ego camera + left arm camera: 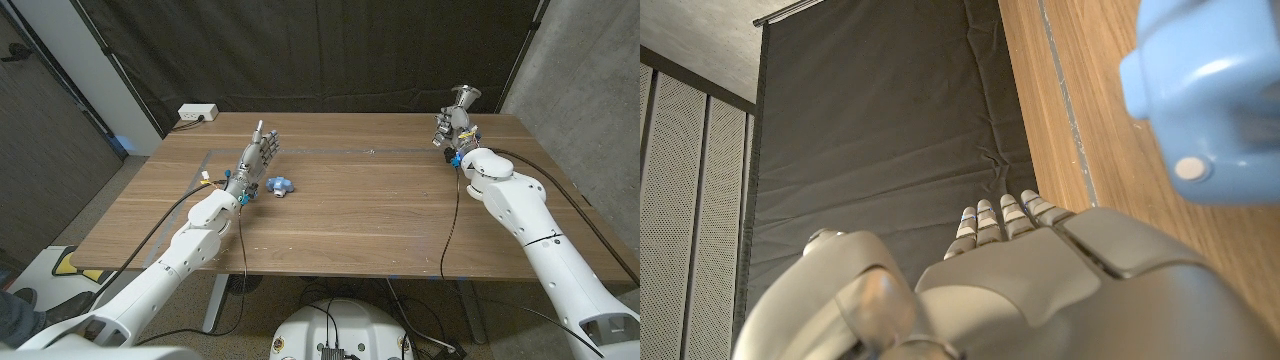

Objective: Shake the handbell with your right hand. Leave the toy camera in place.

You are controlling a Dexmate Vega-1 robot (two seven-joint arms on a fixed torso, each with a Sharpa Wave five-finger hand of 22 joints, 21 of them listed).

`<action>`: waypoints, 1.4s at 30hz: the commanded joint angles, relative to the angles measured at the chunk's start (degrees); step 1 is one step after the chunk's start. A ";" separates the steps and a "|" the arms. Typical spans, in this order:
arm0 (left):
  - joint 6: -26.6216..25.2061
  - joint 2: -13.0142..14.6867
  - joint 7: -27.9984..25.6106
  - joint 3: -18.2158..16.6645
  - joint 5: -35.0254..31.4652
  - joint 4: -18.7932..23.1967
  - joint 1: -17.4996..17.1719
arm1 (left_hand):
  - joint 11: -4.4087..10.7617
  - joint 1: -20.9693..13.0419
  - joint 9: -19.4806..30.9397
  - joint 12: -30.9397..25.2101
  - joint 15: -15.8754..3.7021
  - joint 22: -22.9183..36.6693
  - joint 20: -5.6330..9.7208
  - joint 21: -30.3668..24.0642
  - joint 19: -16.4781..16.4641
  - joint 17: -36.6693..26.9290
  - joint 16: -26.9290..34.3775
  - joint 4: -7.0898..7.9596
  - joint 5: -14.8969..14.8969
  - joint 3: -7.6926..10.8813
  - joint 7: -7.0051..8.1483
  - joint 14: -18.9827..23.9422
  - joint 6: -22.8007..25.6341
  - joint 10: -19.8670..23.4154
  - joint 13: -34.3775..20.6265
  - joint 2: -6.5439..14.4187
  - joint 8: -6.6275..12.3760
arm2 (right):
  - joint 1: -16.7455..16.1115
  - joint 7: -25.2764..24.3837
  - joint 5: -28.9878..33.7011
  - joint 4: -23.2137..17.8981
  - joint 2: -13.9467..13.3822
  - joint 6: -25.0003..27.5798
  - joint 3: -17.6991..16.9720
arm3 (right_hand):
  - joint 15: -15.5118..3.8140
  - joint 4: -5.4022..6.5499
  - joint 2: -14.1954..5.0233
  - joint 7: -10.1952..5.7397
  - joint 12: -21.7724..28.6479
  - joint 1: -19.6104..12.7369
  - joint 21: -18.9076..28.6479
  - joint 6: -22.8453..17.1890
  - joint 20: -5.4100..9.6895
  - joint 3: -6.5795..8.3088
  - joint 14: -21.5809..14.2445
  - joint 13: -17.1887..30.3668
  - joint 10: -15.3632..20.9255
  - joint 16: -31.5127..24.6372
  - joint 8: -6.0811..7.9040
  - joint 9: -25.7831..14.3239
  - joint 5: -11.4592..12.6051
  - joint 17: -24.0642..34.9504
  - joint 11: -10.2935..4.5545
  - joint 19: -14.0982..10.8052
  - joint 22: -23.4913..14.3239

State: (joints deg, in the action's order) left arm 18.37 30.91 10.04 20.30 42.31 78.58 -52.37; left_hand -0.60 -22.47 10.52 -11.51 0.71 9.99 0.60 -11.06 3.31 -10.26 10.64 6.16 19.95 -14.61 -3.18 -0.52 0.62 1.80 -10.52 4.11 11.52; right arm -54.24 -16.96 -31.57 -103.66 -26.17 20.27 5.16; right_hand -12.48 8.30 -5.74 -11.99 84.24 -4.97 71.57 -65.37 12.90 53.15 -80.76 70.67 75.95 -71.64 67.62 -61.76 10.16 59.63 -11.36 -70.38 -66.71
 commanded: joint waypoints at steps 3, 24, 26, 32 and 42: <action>-1.21 0.25 -0.53 0.63 -0.65 0.22 0.73 | 0.03 -0.08 0.28 -0.06 0.17 0.32 -0.31 -0.17 0.52 -0.22 0.15 0.11 -0.13 -0.39 -0.20 -0.17 0.30 0.12 -0.34 0.39 -0.08 | 2.60 -19.83 11.43 -1.10 -7.94 -1.75 11.17 | -0.01 -0.09 -1.33 0.19 4.75 0.14 -0.43 0.35 -0.01 0.28 -0.15 0.17 0.17 -0.35 0.27 0.63 -0.11 -0.49 0.16 -0.40 -0.35; -0.93 0.10 -1.59 0.47 -0.76 0.95 0.01 | -0.01 -0.21 0.28 -0.06 0.16 0.32 -0.41 -0.17 0.65 -0.22 0.13 0.12 -0.16 -0.59 -0.15 -0.26 0.38 0.11 -0.34 0.57 -0.06 | 14.65 -7.56 56.20 -0.06 -25.68 -8.86 31.29 | 0.13 0.47 0.35 -0.27 4.84 1.49 -3.60 0.13 -0.16 -1.76 0.92 0.18 -0.19 -1.86 0.61 2.65 0.20 1.39 0.31 0.19 2.16; -0.92 0.23 -1.91 0.39 -0.87 1.32 -0.23 | -0.02 -0.22 0.28 -0.07 0.17 0.32 -0.44 -0.17 0.65 -0.22 0.13 0.12 -0.17 -0.60 -0.12 -0.25 0.34 0.12 -0.34 0.58 -0.08 | 15.47 -3.79 58.27 -0.67 -26.53 -9.93 31.74 | 0.11 0.58 0.61 -0.11 4.83 1.86 -3.67 0.58 -0.16 -1.98 0.89 0.18 -0.52 -1.34 0.16 3.33 0.34 1.19 0.33 0.72 1.74; -0.85 0.39 -2.36 0.35 -1.03 2.09 -0.70 | 0.01 -0.24 0.28 -0.11 0.18 0.33 -0.44 -0.18 0.67 -0.22 0.15 0.13 -0.18 -0.65 -0.13 -0.23 0.35 0.23 -0.34 0.62 -0.08 | 18.89 9.45 66.78 -3.36 -28.31 -10.47 33.84 | 0.10 0.58 0.73 -0.10 4.84 2.18 -4.13 0.20 -0.17 -2.18 1.04 0.17 -0.82 -0.89 -0.07 4.35 0.46 1.26 0.34 1.43 1.71; -0.92 0.18 -2.59 0.50 -0.92 2.32 -1.00 | 0.04 -0.29 0.28 -0.09 0.14 0.33 -0.44 -0.20 0.68 -0.22 0.15 0.14 -0.20 -0.75 -0.07 -0.25 0.36 0.19 -0.35 0.67 -0.09 | 18.09 17.48 64.54 -2.96 -25.54 -11.35 30.26 | 0.10 0.29 0.62 -0.01 4.88 2.25 -4.79 0.18 -0.17 -2.48 0.87 0.15 -0.91 -0.32 0.29 4.96 0.49 1.57 0.33 1.54 2.04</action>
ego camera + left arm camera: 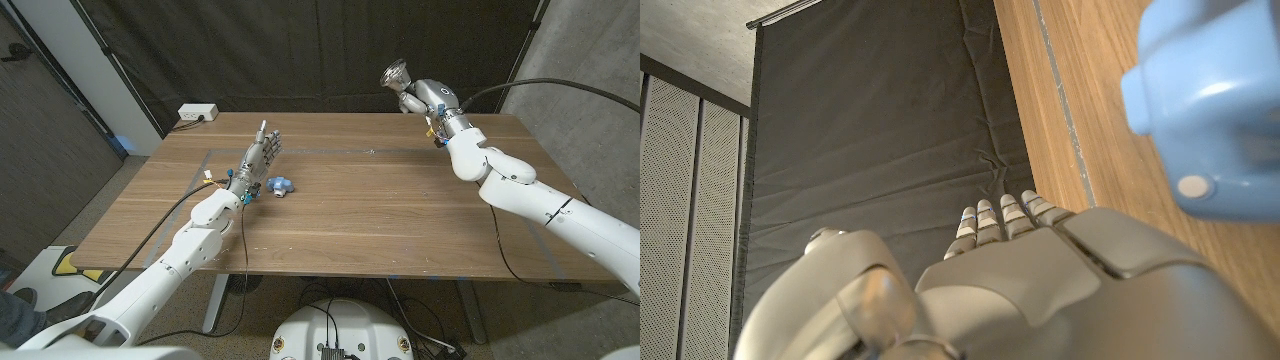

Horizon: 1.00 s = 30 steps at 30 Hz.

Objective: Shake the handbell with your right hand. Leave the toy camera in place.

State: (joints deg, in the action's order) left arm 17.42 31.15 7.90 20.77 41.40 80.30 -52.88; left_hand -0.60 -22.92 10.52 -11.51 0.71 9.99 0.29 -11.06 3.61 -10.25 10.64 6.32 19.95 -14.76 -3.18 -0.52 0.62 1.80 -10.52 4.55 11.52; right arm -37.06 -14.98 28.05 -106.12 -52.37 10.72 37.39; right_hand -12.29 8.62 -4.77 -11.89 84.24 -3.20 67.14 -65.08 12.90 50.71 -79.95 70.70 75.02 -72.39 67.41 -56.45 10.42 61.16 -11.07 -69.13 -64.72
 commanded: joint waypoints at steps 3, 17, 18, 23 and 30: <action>0.09 -0.15 -0.49 0.15 -0.14 0.61 -0.44 | 0.00 0.14 0.28 -0.09 0.15 0.33 -0.15 -0.20 0.38 -0.22 0.14 -0.03 -0.20 -0.63 -0.08 -0.27 0.33 0.18 -0.35 0.25 -0.11 | -1.13 15.58 -4.09 0.88 3.05 -1.54 -5.84 | -0.11 -0.06 -0.48 -0.04 4.87 0.47 -1.01 -0.25 -0.13 -0.18 0.32 0.12 -0.02 0.88 0.37 0.27 0.22 -0.18 0.05 0.21 0.94; -0.68 -0.13 -0.84 0.71 -0.62 1.12 -0.12 | -0.01 0.08 0.29 -0.09 0.16 0.33 -0.20 -0.19 0.49 -0.22 0.16 -0.02 -0.22 -0.75 -0.10 -0.24 0.40 0.18 -0.35 0.33 -0.09 | -5.75 21.97 -45.36 9.79 11.24 -4.37 -18.45 | -0.14 -0.21 -0.71 0.02 4.82 0.21 -2.22 0.57 -0.07 -0.18 -0.31 0.12 -0.12 1.94 1.38 -0.44 0.22 -1.13 0.01 -0.93 2.61; -0.73 -0.15 -0.86 0.76 -0.64 1.15 -0.08 | -0.03 0.07 0.29 -0.09 0.15 0.33 -0.20 -0.19 0.49 -0.22 0.15 -0.01 -0.22 -0.76 -0.11 -0.26 0.38 0.19 -0.35 0.34 -0.10 | -6.00 22.35 -48.55 10.74 12.12 -4.63 -19.31 | -0.15 -0.22 -0.71 0.12 4.82 0.21 -2.16 0.54 -0.07 -0.17 -0.39 0.11 -0.08 1.92 1.52 -0.45 0.22 -1.12 0.01 -1.25 2.59; -1.15 -0.18 -1.13 0.97 -0.78 1.34 0.02 | -0.07 0.05 0.29 -0.08 0.14 0.33 -0.21 -0.19 0.50 -0.22 0.15 -0.01 -0.23 -0.80 -0.06 -0.27 0.34 0.15 -0.35 0.37 -0.12 | -6.66 26.49 -62.03 16.19 15.67 -7.80 -22.11 | -0.14 -0.16 -0.94 0.10 4.82 0.15 -2.35 0.56 -0.07 -0.04 -0.47 0.11 -0.01 1.73 1.42 0.01 0.19 -0.94 0.01 -1.41 2.69; -1.44 -0.17 -1.28 1.09 -0.85 1.43 0.10 | -0.05 0.02 0.29 -0.10 0.12 0.33 -0.23 -0.18 0.57 -0.22 0.15 -0.01 -0.24 -0.86 -0.11 -0.28 0.40 0.20 -0.35 0.40 -0.10 | -6.96 31.75 -75.59 22.34 19.62 -10.10 -24.18 | -0.11 -0.13 -1.08 0.34 4.83 0.08 -2.04 0.45 -0.08 0.08 -0.51 0.11 0.04 1.35 1.82 -0.06 0.11 -0.52 0.01 -1.91 2.10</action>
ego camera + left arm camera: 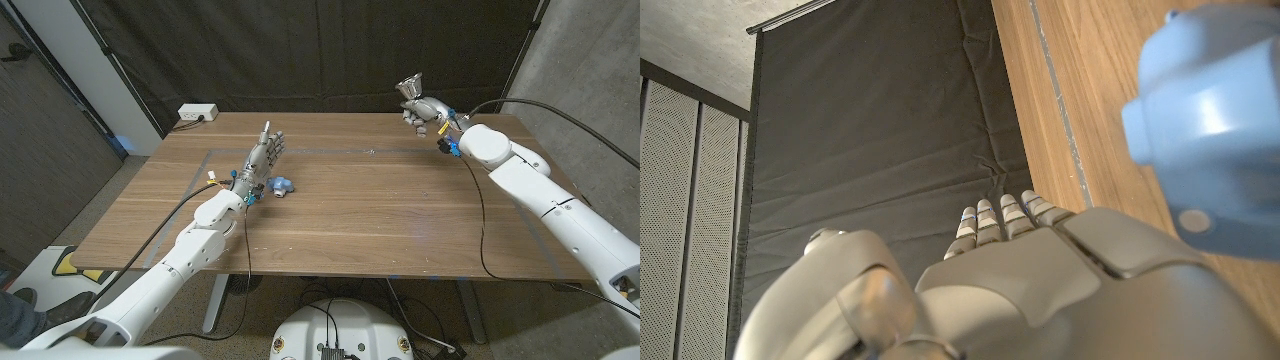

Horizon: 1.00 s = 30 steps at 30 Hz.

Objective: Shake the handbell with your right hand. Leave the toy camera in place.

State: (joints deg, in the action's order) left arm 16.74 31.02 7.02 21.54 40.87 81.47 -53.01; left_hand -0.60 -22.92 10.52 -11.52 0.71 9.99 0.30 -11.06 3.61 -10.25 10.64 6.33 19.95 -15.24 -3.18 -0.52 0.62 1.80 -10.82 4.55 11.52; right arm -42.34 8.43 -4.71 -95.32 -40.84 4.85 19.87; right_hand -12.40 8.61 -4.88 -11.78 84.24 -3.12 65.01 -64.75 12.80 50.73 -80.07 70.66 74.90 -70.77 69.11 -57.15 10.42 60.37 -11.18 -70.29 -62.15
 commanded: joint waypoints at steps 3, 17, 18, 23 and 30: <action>-0.82 -0.05 -0.36 0.38 -0.39 0.19 0.40 | 0.01 0.00 0.29 -0.08 0.10 0.33 -0.23 -0.18 0.59 -0.22 0.15 -0.01 -0.24 -0.40 -0.10 -0.28 0.43 0.17 -0.04 0.42 -0.09 | -1.34 11.83 -49.28 14.29 10.01 -3.25 -7.51 | 0.01 -0.14 -0.96 0.08 4.83 -0.03 0.07 0.10 0.02 0.09 -0.38 0.15 0.17 -0.27 0.16 0.72 0.09 0.26 0.12 -0.75 -0.54; -1.62 0.37 -0.04 0.55 -0.52 0.16 1.05 | 0.04 -0.05 0.29 -0.10 0.17 0.33 -0.25 -0.20 0.63 -0.22 0.15 0.01 -0.27 -0.55 -0.19 -0.31 0.35 0.21 -0.04 0.51 -0.13 | -1.71 9.07 -50.32 13.53 8.80 -4.12 -5.93 | -0.01 -0.26 -1.18 0.18 4.86 -0.33 -0.37 0.33 0.01 0.26 -0.24 0.16 0.29 -0.19 0.99 0.53 -0.02 0.04 0.15 -0.79 -0.75; -1.70 0.40 0.00 0.56 -0.49 0.17 1.06 | 0.03 -0.06 0.29 -0.11 0.21 0.33 -0.22 -0.21 0.63 -0.22 0.14 0.01 -0.27 -0.56 -0.20 -0.33 0.36 0.24 -0.04 0.52 -0.13 | -1.80 7.60 -47.69 12.67 7.91 -5.26 -5.15 | -0.02 -0.27 -1.18 0.03 4.86 -0.35 -0.40 0.53 0.00 0.27 -0.24 0.15 0.30 -0.22 1.17 0.19 -0.02 0.05 0.15 -0.80 -0.75; -1.79 0.42 0.35 0.57 -0.33 -0.10 1.22 | 0.05 -0.08 0.29 -0.07 0.17 0.34 -0.22 -0.21 0.64 -0.22 0.15 0.02 -0.28 -0.62 -0.18 -0.31 0.33 0.13 -0.04 0.55 -0.14 | -0.49 -9.29 -15.27 4.31 -1.87 -9.89 2.74 | 0.01 -0.27 -1.16 0.01 4.87 -0.44 -0.78 0.54 0.00 0.22 -0.23 0.16 0.32 -0.64 1.42 0.32 -0.05 0.57 0.14 -0.78 -0.54; -1.46 0.23 0.60 0.48 -0.15 -0.68 1.26 | 0.03 -0.11 0.29 -0.10 0.15 0.34 -0.24 -0.22 0.66 -0.22 0.16 0.03 -0.30 -0.69 -0.17 -0.31 0.35 0.19 -0.05 0.60 -0.14 | 2.59 -17.91 12.66 -5.19 -8.18 -2.19 9.67 | 0.02 -0.29 -1.04 -0.13 4.87 -0.52 -0.79 0.33 -0.03 0.17 -0.19 0.17 0.12 -0.72 0.88 1.71 -0.03 0.84 0.18 -0.50 -0.98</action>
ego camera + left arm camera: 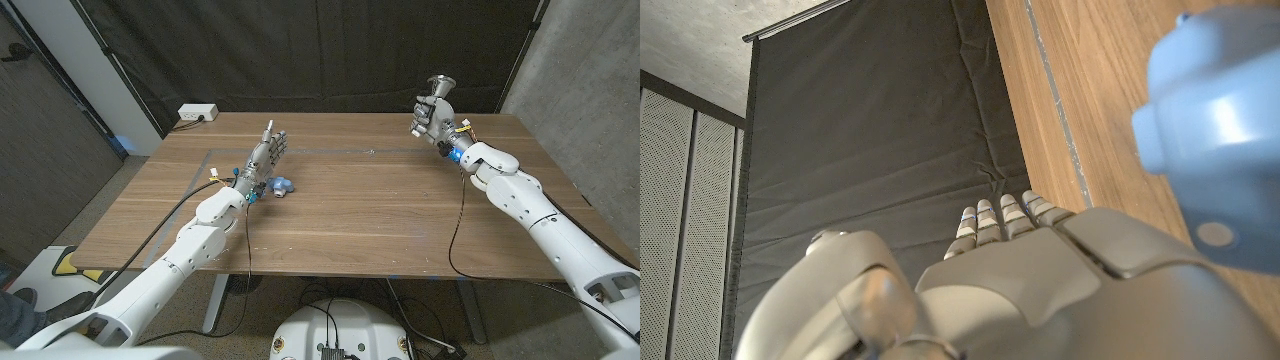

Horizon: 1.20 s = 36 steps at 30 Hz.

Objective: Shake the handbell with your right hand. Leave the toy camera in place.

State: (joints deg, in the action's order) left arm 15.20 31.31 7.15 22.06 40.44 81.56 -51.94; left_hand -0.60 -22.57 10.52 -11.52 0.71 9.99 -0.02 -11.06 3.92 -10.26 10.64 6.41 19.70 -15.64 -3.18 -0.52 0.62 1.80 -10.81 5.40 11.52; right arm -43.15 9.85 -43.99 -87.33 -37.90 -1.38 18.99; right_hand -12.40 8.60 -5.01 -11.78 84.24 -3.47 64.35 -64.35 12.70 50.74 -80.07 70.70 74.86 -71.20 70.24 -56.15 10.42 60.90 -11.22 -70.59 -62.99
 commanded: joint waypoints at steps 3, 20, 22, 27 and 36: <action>0.24 -0.18 0.49 -0.10 0.38 -0.99 0.13 | 0.05 -0.47 0.29 -0.10 0.19 0.34 0.08 -0.22 0.35 -0.22 0.14 -0.05 -0.05 -0.31 -0.16 -0.34 0.33 0.20 -0.06 -0.24 -0.14 | 4.51 -20.73 61.53 -15.92 -12.06 7.12 12.87 | 0.03 -0.29 -0.84 0.03 4.87 -0.17 -0.17 0.06 0.07 0.09 0.14 0.12 0.12 0.07 -0.29 0.82 -0.03 0.02 0.22 -0.15 -0.17; 0.08 0.60 -0.31 -0.64 0.27 0.21 -0.68 | 0.02 -0.53 0.29 -0.08 0.14 0.34 0.05 -0.23 0.39 -0.22 0.16 -0.03 -0.07 -0.45 -0.14 -0.32 0.31 0.15 -0.06 -0.17 -0.16 | 8.05 -21.53 102.69 -17.27 -13.75 13.34 22.52 | 0.05 -1.01 -1.26 -0.12 4.97 -1.33 -0.41 -1.15 -0.02 -0.08 -0.25 0.08 0.68 0.00 -0.70 3.65 -0.23 -0.11 0.24 -0.20 0.00; 0.12 0.66 -0.31 -0.69 0.27 0.31 -0.71 | -0.01 -0.54 0.29 -0.09 0.12 0.34 0.05 -0.23 0.40 -0.22 0.16 -0.03 -0.07 -0.47 -0.14 -0.32 0.28 0.17 -0.06 -0.15 -0.17 | 7.91 -21.34 103.99 -17.08 -13.68 12.92 22.41 | 0.07 -1.03 -1.24 -0.25 4.97 -1.50 -0.57 -0.93 -0.01 -0.21 -0.13 0.08 0.77 -0.34 -0.59 3.64 -0.28 0.30 0.25 -0.13 0.20; 0.30 0.60 -0.20 -0.74 0.37 0.26 -0.74 | 0.01 -0.56 0.29 -0.09 0.10 0.34 0.05 -0.24 0.40 -0.22 0.17 -0.03 -0.08 -0.51 -0.16 -0.30 0.29 0.17 -0.06 -0.13 -0.17 | 6.68 -20.78 102.83 -17.31 -13.06 12.58 20.56 | 0.05 -1.17 -1.37 -0.18 4.97 -1.92 -0.84 -1.06 -0.04 -0.39 -0.07 0.08 0.80 -0.05 -0.36 3.98 -0.30 -0.03 0.28 0.09 0.53; 0.23 0.69 -0.11 -0.70 0.41 0.45 -0.88 | -0.02 -0.59 0.29 -0.11 0.11 0.34 0.07 -0.25 0.41 -0.22 0.17 -0.01 -0.10 -0.60 -0.24 -0.30 0.37 0.21 -0.06 -0.09 -0.14 | 3.05 -16.23 74.66 -15.29 -9.04 7.53 10.83 | 0.05 -1.24 -1.50 -0.04 4.96 -2.35 -1.17 -0.53 -0.01 -0.65 -0.17 0.08 0.72 0.29 -0.14 3.99 -0.28 -0.53 0.28 0.07 1.14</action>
State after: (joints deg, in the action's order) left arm 15.46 31.81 7.04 21.43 40.77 81.65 -52.60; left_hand -0.60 -22.56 10.52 -11.52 0.71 9.99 -0.01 -11.06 3.92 -10.25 10.64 6.25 19.71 -15.79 -3.18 -0.52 0.62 1.80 -10.80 5.38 11.52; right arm -37.16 -9.65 23.46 -104.31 -50.13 10.00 37.01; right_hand -12.40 7.57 -5.83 -11.77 85.33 -5.20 63.35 -64.79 12.70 50.19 -80.06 70.69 75.15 -71.06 69.97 -52.16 10.17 60.47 -10.95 -70.58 -61.83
